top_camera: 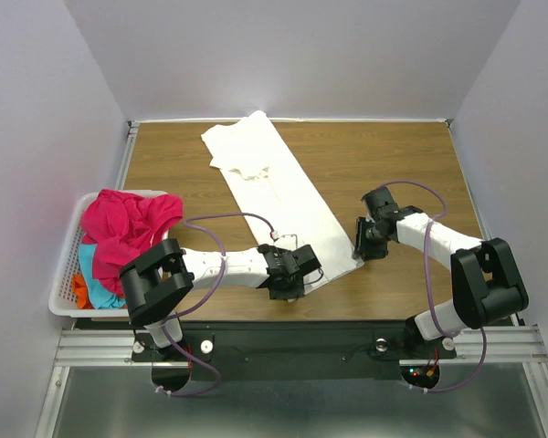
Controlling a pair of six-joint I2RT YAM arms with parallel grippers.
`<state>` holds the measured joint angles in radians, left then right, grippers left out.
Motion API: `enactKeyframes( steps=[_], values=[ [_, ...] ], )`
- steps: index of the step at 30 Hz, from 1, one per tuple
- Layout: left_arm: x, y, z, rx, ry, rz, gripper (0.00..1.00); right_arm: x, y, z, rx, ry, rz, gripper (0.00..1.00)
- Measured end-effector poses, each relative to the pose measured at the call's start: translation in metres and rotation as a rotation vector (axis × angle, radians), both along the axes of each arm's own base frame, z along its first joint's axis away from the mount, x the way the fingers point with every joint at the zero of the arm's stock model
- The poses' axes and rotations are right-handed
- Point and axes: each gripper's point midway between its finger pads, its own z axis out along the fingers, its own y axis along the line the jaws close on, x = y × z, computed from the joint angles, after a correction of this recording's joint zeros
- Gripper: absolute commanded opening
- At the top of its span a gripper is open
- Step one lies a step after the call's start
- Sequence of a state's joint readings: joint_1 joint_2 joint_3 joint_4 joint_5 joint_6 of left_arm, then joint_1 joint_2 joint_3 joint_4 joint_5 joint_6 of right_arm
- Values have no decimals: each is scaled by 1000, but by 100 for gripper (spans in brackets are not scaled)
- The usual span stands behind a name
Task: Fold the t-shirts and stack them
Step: Fold the tshirt
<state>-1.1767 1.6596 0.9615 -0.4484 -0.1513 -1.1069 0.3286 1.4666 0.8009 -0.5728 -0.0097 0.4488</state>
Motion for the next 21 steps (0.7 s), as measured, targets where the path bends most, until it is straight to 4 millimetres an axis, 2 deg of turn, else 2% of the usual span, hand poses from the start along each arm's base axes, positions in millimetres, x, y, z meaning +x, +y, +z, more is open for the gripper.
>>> enactKeyframes(
  steps=[3,4,7,10,17,21],
  values=[
    [0,-2,1,-7,0,-6,65,-1,2,0,13,3,5,44],
    [-1,-3,3,-15,0,-11,75,-1,3,0,16,4,6,44],
    [-4,-5,7,-16,9,-24,83,-1,3,1,18,3,12,44],
    [-10,3,8,11,25,-23,82,0,3,5,22,-14,15,44],
    [-8,12,25,-18,28,62,69,4,3,13,23,-41,20,44],
    [-2,21,18,-7,35,117,66,4,3,12,19,-42,26,44]
  ],
)
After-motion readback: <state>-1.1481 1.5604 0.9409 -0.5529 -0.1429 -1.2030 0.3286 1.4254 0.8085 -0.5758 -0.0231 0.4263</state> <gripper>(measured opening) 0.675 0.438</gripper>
